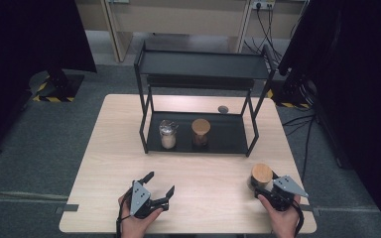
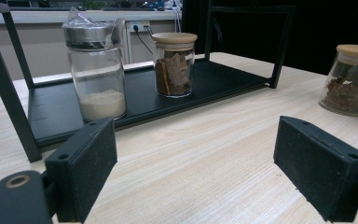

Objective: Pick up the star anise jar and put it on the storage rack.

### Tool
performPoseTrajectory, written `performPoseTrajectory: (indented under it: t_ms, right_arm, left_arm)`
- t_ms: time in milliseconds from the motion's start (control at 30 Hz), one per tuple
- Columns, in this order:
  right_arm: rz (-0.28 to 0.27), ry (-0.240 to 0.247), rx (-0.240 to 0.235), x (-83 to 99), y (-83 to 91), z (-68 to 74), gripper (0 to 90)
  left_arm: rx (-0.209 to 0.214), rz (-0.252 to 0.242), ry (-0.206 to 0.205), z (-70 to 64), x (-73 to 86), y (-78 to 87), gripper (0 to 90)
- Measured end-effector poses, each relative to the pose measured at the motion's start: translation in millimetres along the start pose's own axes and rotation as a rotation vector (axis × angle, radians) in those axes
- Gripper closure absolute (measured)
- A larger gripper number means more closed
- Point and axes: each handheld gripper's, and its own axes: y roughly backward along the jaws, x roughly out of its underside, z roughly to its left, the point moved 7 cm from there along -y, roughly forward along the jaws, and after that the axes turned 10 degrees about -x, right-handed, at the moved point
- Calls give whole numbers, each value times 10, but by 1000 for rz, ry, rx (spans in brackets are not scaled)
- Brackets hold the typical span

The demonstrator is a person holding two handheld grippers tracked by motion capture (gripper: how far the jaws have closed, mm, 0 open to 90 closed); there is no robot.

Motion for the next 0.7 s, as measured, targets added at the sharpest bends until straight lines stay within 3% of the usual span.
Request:
performPoseTrajectory:
  t_ms: [367, 700]
  right_arm:
    - [-51, 33, -23, -173, 26, 155, 258]
    - [-75, 49, -44, -325, -59, 270, 258]
  left_arm:
    - [0, 1, 2, 1, 0, -1, 128]
    - [0, 0, 4, 3, 0, 0, 128]
